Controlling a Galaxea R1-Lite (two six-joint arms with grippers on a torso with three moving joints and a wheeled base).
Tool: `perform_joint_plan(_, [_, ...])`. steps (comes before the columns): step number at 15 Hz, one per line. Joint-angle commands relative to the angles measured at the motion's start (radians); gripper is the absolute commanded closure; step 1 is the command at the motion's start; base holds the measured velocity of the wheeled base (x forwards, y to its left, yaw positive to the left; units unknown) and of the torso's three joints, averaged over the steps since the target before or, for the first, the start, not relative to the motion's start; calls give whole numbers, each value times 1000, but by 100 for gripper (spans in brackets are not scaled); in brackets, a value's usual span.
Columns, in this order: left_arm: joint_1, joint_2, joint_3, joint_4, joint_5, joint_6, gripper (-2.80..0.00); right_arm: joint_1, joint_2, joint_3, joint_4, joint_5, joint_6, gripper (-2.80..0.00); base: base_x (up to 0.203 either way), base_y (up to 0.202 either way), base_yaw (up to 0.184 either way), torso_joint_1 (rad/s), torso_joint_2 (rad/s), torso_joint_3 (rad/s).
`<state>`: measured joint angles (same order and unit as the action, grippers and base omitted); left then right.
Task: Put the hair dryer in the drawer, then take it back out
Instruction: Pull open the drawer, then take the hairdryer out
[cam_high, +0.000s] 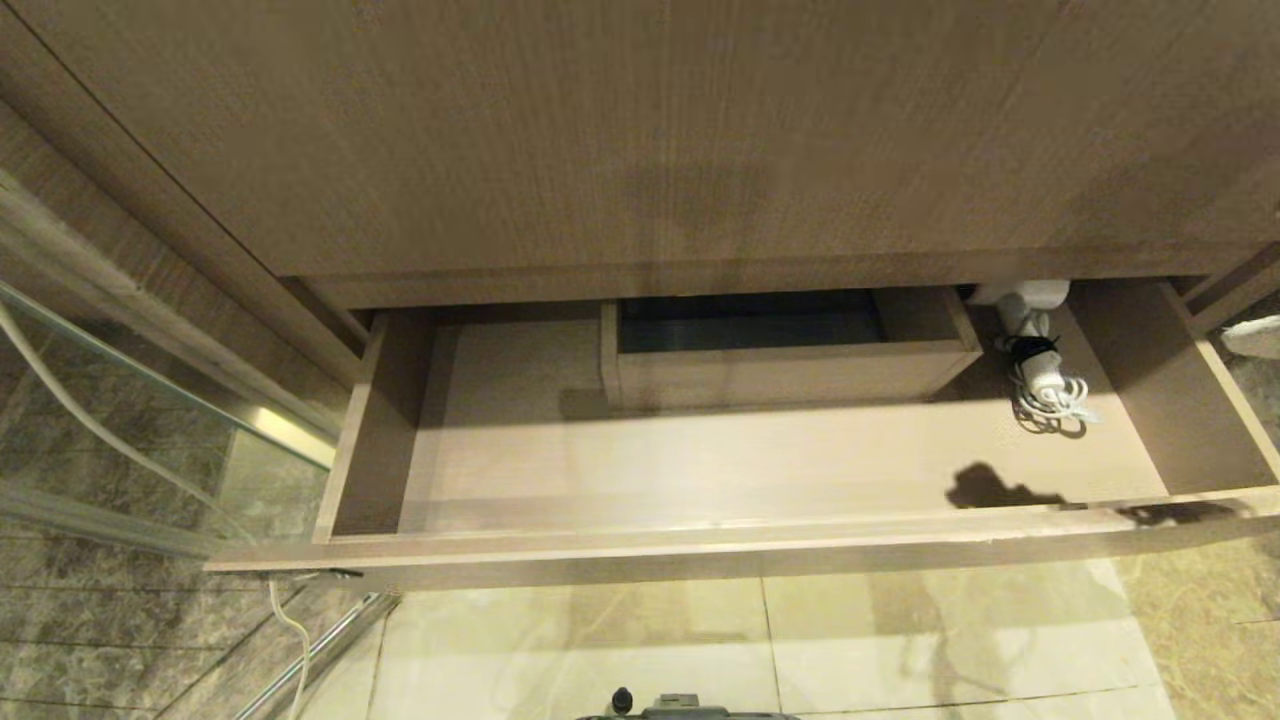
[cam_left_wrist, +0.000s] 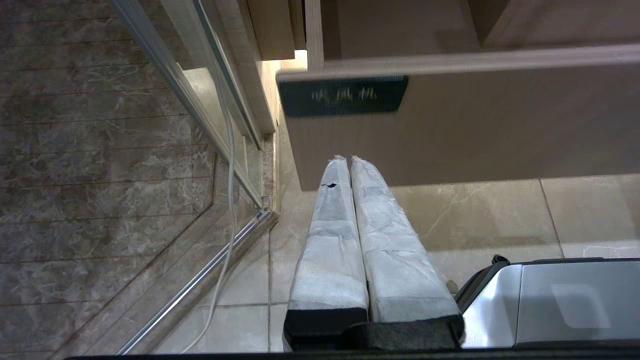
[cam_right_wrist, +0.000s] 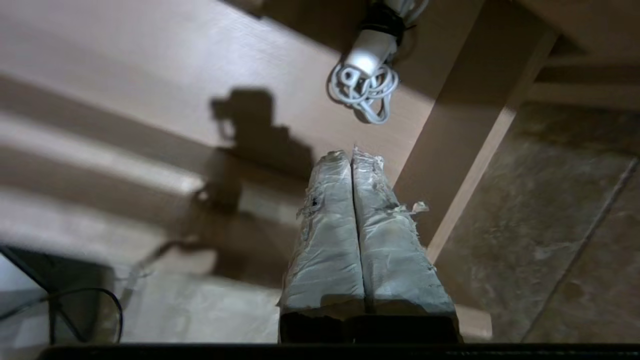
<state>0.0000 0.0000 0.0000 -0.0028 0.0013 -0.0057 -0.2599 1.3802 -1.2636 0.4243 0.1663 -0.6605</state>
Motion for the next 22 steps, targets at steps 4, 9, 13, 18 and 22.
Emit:
perform_joint_plan(4, [0, 0, 0, 0, -1, 0, 0, -36, 281, -114, 6, -126, 68, 0, 0, 0, 0, 0, 0, 0])
perform_joint_plan(9, [0, 0, -1, 0, 0, 0, 0, -39, 396, -135, 5, -158, 115, 0, 0, 0, 0, 0, 0, 0])
perform_joint_plan(13, [0, 0, 0, 0, 0, 0, 0, -40, 478, -144, 4, -157, 200, 0, 0, 0, 0, 0, 0, 0])
perform_joint_plan(18, [0, 0, -1, 0, -1, 0, 0, -83, 541, -155, -25, -157, 210, -280, 0, 0, 0, 0, 0, 0])
perform_joint_plan(22, [0, 1, -1, 0, 0, 0, 0, -121, 593, -149, -22, -152, 314, -280, 0, 0, 0, 0, 0, 0])
